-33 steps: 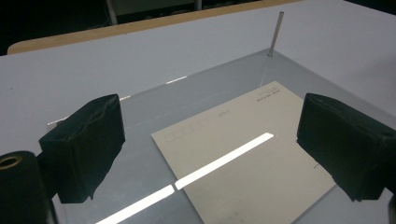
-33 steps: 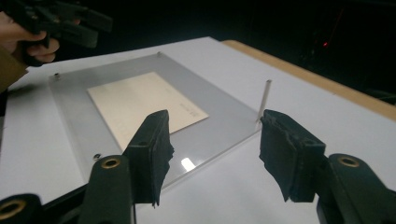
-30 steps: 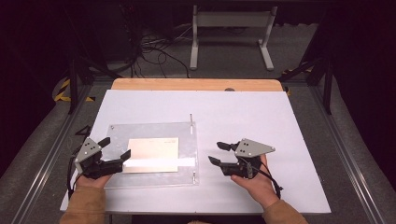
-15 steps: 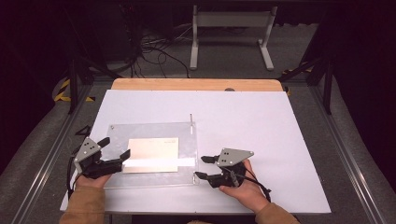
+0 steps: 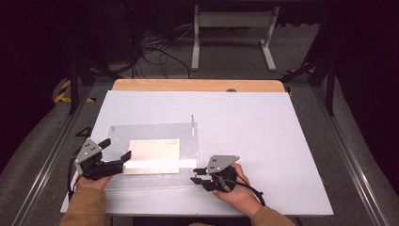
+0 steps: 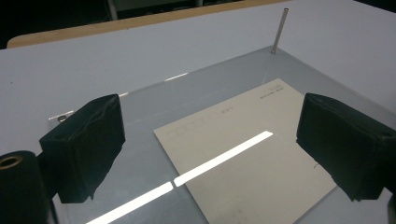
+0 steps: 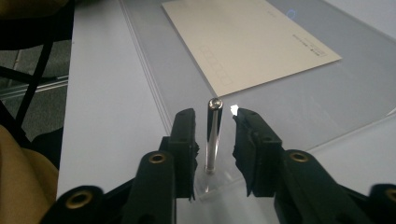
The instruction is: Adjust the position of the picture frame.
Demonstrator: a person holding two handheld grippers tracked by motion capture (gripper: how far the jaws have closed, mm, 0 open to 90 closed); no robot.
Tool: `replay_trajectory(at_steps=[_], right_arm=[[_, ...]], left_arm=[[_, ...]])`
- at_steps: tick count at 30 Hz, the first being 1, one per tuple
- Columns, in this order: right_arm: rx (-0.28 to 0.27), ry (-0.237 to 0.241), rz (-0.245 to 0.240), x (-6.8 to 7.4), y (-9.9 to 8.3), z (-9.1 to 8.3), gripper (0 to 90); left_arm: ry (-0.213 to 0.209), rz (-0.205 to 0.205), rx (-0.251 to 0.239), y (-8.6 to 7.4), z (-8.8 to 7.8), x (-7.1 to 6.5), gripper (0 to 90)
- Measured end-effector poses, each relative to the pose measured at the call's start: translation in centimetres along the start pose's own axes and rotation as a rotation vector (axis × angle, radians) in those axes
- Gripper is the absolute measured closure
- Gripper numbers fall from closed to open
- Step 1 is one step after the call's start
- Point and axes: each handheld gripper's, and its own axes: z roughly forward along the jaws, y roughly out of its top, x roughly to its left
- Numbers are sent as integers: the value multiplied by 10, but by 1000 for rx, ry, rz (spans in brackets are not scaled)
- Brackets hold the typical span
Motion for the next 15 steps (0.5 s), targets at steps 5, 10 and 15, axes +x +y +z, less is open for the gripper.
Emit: replay_trajectory(at_steps=[5, 10, 15], right_arm=[[19, -9, -26, 2, 0, 5, 837], [33, -24, -39, 5, 3, 5, 847], [43, -40, -53, 3, 9, 0, 846]], left_arm=[[0, -1, 4, 0, 0, 0, 82], [-1, -7, 3, 0, 0, 1, 82], [1, -8, 2, 0, 0, 2, 82]])
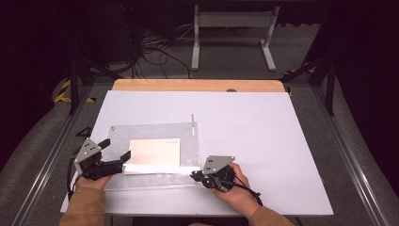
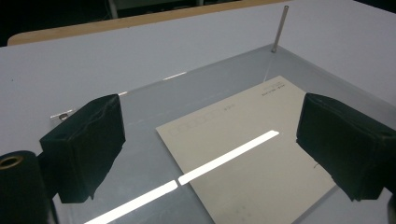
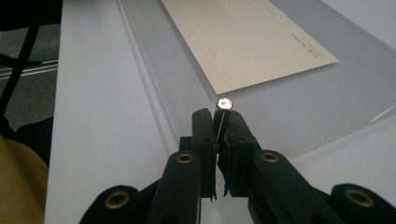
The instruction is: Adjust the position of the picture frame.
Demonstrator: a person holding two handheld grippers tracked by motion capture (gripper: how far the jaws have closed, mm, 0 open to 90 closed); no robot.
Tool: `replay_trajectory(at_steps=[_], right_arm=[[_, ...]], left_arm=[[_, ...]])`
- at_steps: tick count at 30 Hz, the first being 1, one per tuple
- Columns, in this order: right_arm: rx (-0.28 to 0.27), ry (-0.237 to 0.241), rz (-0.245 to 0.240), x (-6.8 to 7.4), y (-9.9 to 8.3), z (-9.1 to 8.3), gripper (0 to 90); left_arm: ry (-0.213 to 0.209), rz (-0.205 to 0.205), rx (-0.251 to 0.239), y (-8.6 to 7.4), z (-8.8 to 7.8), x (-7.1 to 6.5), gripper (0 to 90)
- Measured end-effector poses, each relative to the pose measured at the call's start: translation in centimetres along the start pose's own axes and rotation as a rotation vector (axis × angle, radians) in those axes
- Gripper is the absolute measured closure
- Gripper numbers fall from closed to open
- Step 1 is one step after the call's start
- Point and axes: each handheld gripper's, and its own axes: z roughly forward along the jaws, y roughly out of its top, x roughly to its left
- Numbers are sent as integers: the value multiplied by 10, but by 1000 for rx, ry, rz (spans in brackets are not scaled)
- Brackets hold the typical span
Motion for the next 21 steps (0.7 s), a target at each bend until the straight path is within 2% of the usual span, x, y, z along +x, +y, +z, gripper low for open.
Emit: replay_trajectory(at_steps=[4, 8, 14, 18, 19, 21], right_arm=[[-6, -41, -10, -8, 2, -10, 843], [-13, -90, 1, -22, 4, -21, 844], [-19, -189, 49, -56, 2, -43, 848], [-3, -240, 80, -75, -1, -48, 849], [-3, -240, 80, -75, -1, -48, 849], [-1, -261, 87, -84, -1, -50, 848]], left_arm=[[0, -1, 0, 0, 0, 0, 82], [3, -2, 0, 0, 0, 0, 82], [2, -8, 4, -1, 1, 1, 81], [0, -7, 8, -2, 2, 1, 82], [-1, -7, 10, -2, 2, 1, 82], [-1, -6, 12, -2, 2, 1, 82]])
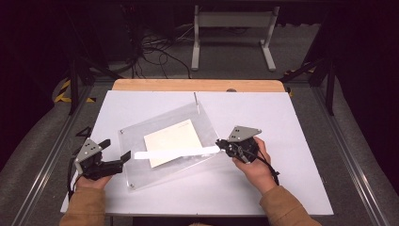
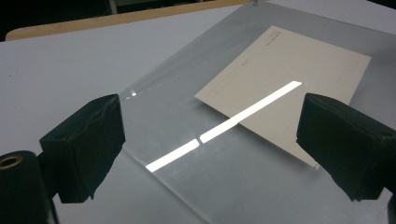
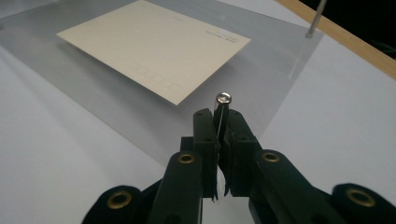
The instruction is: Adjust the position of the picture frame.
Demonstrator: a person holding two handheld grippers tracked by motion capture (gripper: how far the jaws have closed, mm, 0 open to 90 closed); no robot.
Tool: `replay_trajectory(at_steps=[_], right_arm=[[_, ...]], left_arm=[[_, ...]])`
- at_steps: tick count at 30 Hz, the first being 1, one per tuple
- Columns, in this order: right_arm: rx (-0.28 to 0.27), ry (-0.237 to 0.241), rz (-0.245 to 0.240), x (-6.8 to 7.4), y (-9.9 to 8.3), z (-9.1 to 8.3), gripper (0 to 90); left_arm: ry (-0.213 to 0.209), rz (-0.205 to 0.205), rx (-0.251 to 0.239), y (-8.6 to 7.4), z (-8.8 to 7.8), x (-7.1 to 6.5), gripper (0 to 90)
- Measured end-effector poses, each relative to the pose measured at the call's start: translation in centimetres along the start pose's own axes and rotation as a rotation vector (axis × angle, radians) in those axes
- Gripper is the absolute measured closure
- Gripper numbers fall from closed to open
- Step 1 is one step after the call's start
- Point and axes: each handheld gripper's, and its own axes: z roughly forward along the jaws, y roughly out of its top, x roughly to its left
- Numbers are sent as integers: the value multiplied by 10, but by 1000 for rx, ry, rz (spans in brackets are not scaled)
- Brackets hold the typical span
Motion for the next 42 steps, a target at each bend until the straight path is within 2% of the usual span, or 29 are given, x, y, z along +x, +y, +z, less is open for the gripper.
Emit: replay_trajectory(at_steps=[4, 9, 17, 21, 24, 26, 27, 29, 31, 33, 35, 37, 40, 42], right_arm=[[-5, -30, 35, -16, -4, 5, 849], [20, -66, 107, -31, -13, 13, 849], [-1, -154, 192, -54, -23, 21, 849], [32, -147, 240, -61, -31, 30, 849], [35, -142, 267, -63, -33, 33, 848], [40, -146, 264, -62, -33, 32, 844], [40, -149, 259, -62, -33, 32, 834], [36, -150, 261, -62, -33, 30, 810], [5, -143, 297, -63, -33, 23, 734], [-22, -139, 329, -63, -34, 9, 662], [-22, -138, 330, -63, -35, 6, 642], [-29, -137, 316, -58, -39, -7, 620], [-42, -127, 315, -53, -46, -20, 614], [-58, -115, 318, -49, -51, -27, 620]], left_arm=[[1, 1, 4, 0, 0, 1, 82], [-2, 1, 11, -1, 2, 1, 83], [-3, 4, 25, 0, 6, 0, 85], [3, -4, 44, 0, 9, 2, 87], [2, -23, 50, 0, 11, 5, 89], [0, -37, 50, 1, 12, 7, 94], [2, -31, 50, 3, 12, 9, 99], [-3, -30, 51, 4, 12, 10, 109], [-22, -30, 61, 7, 12, 12, 139], [-17, -15, 87, 9, 12, 13, 166], [-10, -12, 100, 12, 13, 13, 168], [-13, -17, 105, 19, 15, 16, 169], [-22, -47, 136, 25, 20, 22, 193], [-13, -60, 152, 27, 25, 27, 222]])
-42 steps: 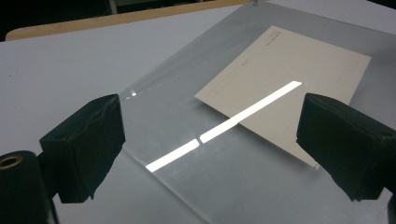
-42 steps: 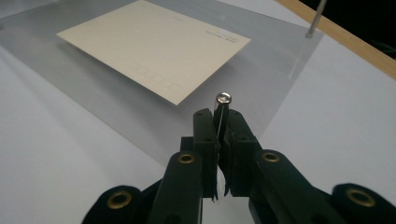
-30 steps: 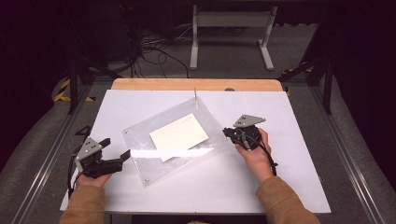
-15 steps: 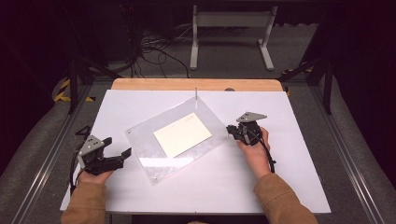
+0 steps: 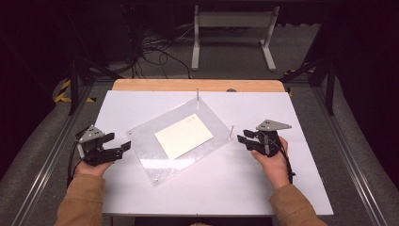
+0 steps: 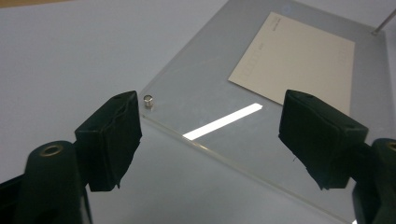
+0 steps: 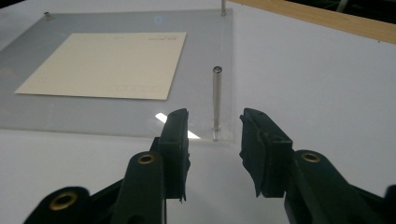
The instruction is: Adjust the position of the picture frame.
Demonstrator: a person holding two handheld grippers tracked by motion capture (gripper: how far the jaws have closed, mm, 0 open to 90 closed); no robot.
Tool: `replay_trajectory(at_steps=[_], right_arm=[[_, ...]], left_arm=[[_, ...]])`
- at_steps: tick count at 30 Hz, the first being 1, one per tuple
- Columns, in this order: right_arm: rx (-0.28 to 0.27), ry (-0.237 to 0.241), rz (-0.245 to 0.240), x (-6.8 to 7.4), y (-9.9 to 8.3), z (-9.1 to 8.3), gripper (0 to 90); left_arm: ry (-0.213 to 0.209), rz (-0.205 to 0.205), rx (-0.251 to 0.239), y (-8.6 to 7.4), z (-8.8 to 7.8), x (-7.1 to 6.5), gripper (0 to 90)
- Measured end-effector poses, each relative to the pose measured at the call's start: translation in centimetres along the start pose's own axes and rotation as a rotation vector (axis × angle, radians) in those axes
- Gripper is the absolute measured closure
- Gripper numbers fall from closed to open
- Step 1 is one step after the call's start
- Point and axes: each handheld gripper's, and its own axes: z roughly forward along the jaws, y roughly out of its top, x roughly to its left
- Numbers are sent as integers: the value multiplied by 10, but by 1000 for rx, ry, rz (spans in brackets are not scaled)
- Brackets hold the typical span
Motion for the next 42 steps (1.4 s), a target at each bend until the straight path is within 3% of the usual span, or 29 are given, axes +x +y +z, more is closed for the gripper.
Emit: replay_trajectory(at_steps=[8, 11, 13, 16, 20, 24, 29, 30, 31, 32, 36, 42], right_arm=[[-11, 47, 9, 7, -12, -18, 616], [-4, 46, -19, 13, -13, -23, 612], [-1, 56, -23, 16, -15, -24, 612], [8, 64, -25, 20, -18, -25, 608], [14, 65, -21, 21, -22, -28, 602], [18, 69, -11, 21, -25, -31, 593], [31, 83, -9, 24, -29, -28, 580], [36, 86, -12, 25, -29, -26, 578], [41, 88, -17, 26, -30, -25, 576], [44, 90, -24, 28, -30, -24, 574], [50, 94, -31, 29, -30, -22, 564], [41, 91, -28, 29, -29, -24, 559]], left_arm=[[20, -71, 52, 4, 24, 23, 240], [34, -69, 56, 9, 28, 27, 333], [64, -48, 68, 16, 31, 27, 384], [122, -11, 85, 26, 39, 27, 542], [127, 23, 123, 34, 54, 31, 763], [127, 23, 170, 34, 71, 39, 873], [142, 8, 237, 25, 87, 56, 895], [129, -6, 261, 23, 90, 60, 895], [115, -20, 252, 23, 90, 62, 896], [112, -28, 263, 25, 90, 63, 896], [108, 17, 291, 28, 92, 60, 897], [89, 9, 283, 25, 90, 59, 899]])
